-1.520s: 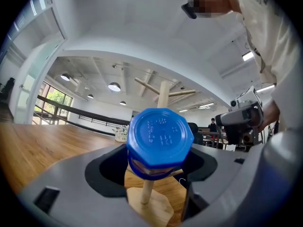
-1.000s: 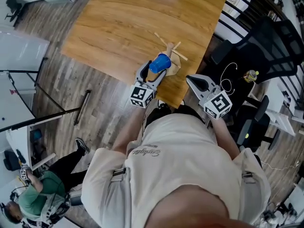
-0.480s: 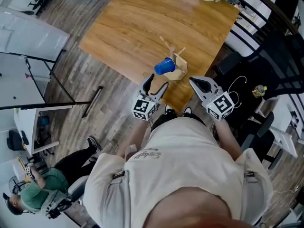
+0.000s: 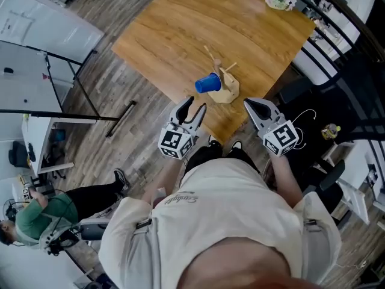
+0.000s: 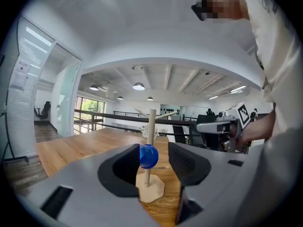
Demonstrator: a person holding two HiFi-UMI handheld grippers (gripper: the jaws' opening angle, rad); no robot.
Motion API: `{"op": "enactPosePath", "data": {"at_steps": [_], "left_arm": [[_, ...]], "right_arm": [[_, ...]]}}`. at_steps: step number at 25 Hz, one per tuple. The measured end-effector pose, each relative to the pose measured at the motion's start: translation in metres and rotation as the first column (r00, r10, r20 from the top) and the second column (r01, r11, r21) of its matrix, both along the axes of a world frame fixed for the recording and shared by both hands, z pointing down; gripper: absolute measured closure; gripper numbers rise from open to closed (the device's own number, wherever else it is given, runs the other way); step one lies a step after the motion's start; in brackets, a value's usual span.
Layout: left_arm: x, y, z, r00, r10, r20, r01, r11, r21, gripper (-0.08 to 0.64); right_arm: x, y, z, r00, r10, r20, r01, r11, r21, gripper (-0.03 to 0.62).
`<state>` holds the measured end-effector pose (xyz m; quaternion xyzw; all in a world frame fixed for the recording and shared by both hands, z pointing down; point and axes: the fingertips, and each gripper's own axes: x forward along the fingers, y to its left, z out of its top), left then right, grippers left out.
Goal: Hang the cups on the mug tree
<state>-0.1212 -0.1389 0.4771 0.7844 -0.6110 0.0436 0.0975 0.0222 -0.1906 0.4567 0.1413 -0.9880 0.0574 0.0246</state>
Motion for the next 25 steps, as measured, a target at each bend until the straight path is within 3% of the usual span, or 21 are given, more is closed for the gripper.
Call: {"op": "enactPosePath", "data": {"at_steps": [3,6,14,20,25], "left_arm": [[-0.003,0.001,-0.017,1.000,0.006,0.007,-0.006,1.000,0.017,0.388],[-0.008,-0.002,-0.032,1.000,0.014,0.005,-0.014,0.999,0.047,0.513],[-0.020,-0.019,-0.078,0.998,0.049,-0.031,-0.045,0.992,0.120,0.517],[-0.006,-0.027,-0.112,0.993,0.111,-0.032,-0.103,0.977,0.184,0.517],[-0.006,-0.031,-0.123,0.993,0.114,-0.027,-0.106,0.972,0.207,0.517]], "right_arm": [[0.000,-0.006,-0.012,0.998,0.025,0.050,-0.025,1.000,-0.007,0.597],[-0.001,-0.012,-0.025,0.997,0.046,0.062,-0.047,0.999,0.020,0.597],[0.002,-0.019,-0.068,0.993,0.095,0.069,-0.102,0.989,0.106,0.597],[0.013,-0.022,-0.091,0.988,0.130,0.088,-0.143,0.977,0.158,0.597],[0.014,-0.024,-0.100,0.984,0.158,0.083,-0.170,0.969,0.179,0.597]]}}
